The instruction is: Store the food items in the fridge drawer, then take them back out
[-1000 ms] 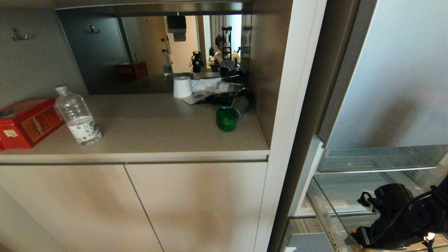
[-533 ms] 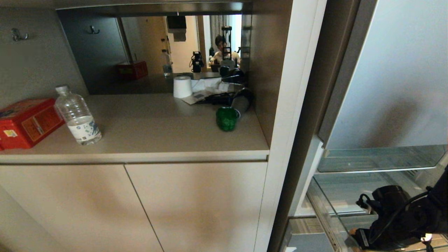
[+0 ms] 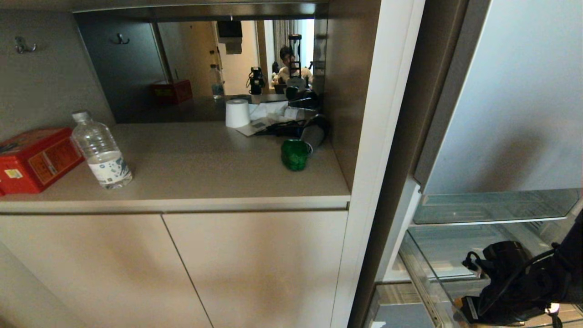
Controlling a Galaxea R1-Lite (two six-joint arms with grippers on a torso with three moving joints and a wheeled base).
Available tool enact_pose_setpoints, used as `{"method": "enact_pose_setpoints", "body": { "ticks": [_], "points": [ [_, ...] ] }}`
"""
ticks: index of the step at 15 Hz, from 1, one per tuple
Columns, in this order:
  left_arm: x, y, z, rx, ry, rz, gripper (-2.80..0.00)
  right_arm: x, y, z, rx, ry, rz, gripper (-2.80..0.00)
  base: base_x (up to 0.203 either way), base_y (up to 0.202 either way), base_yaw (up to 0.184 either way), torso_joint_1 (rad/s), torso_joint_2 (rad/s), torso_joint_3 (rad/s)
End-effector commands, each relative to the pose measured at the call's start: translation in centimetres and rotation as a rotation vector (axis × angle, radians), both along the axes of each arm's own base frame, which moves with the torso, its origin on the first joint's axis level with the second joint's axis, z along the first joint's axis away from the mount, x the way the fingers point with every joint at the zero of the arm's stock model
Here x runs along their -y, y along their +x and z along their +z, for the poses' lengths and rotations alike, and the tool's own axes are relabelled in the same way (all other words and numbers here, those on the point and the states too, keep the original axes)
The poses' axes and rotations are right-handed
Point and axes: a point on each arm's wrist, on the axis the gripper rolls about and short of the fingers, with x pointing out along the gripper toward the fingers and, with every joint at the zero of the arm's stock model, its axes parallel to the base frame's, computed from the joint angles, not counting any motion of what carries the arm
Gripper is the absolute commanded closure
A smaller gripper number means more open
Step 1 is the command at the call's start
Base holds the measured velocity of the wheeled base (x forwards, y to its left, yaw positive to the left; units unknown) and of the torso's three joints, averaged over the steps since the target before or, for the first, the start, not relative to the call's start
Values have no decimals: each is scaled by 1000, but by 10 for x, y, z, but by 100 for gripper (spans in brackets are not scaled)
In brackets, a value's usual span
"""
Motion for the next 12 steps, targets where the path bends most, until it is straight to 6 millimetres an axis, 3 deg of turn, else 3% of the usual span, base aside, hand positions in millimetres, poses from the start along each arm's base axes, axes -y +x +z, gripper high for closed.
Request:
{"method": "enact_pose_setpoints", "body": {
  "ticks": [1, 6, 12],
  "points": [
    [0, 0, 0, 0, 0, 0, 0, 0, -1, -5, -4, 0, 1, 0, 0, 0, 0, 0, 0, 0],
    [0, 0, 0, 0, 0, 0, 0, 0, 0, 8, 45, -10, 8, 0, 0, 0, 0, 0, 0, 0],
    [0, 0, 0, 0, 0, 0, 0, -1, -3, 68, 248, -49, 21, 0, 0, 0, 0, 0, 0, 0]
  ]
}}
